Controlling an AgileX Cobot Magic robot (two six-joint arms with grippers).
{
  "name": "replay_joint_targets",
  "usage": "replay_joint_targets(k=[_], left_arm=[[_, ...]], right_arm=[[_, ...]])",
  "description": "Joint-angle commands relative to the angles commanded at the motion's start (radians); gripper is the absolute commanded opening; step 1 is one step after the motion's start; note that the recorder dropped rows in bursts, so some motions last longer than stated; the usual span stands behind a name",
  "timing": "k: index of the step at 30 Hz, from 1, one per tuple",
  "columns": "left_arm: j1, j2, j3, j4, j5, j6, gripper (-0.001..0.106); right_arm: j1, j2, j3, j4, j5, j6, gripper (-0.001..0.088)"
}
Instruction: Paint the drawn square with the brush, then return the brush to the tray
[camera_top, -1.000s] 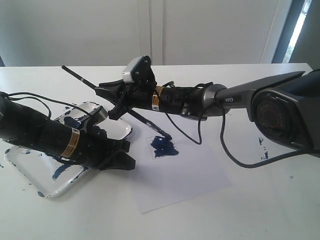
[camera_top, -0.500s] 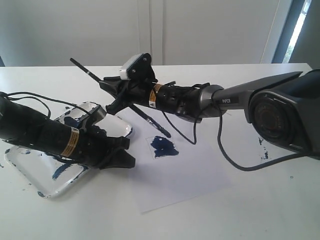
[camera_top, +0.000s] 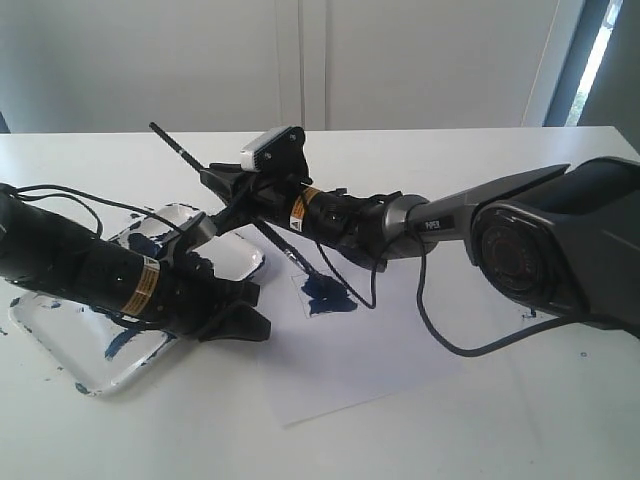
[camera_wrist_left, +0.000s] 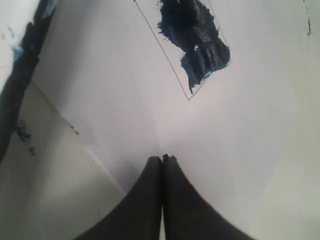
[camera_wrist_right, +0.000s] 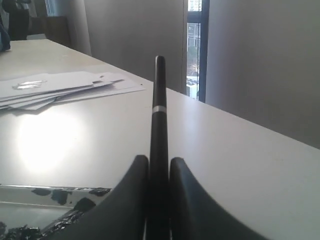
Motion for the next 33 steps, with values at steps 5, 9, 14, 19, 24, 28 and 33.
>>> replay_joint_targets(k=[5, 9, 14, 19, 24, 28, 33], left_arm=[[0.0, 0.0, 0.0, 0.0, 0.0, 0.0, 0.005], [0.0, 0.0, 0.0, 0.0, 0.0, 0.0, 0.005], [0.0, 0.0, 0.0, 0.0, -0.003, 0.0, 0.005], [0.0, 0.0, 0.0, 0.0, -0.003, 0.0, 0.005], [0.0, 0.0, 0.0, 0.0, -0.005, 0.0, 0.005], [0.0, 0.0, 0.0, 0.0, -0.005, 0.0, 0.005], [0.0, 0.0, 0.0, 0.0, -0.007, 0.0, 0.005]], right_arm=[[0.0, 0.013, -0.023, -0.002, 0.0, 0.002, 0.0], [0.0, 0.039, -0.061, -0.002, -0.009, 0.038, 0.0], [0.0, 0.049, -0.078, -0.004, -0.009, 0.063, 0.0], [0.006, 0.049, -0.078, -0.004, -0.017, 0.063, 0.0], [0.019, 0.049, -0.078, -0.004, -0.017, 0.063, 0.0], [0.021, 0.049, -0.078, -0.002, -0.017, 0.063, 0.0], [0.023, 0.049, -0.089, -0.002, -0.035, 0.085, 0.0]])
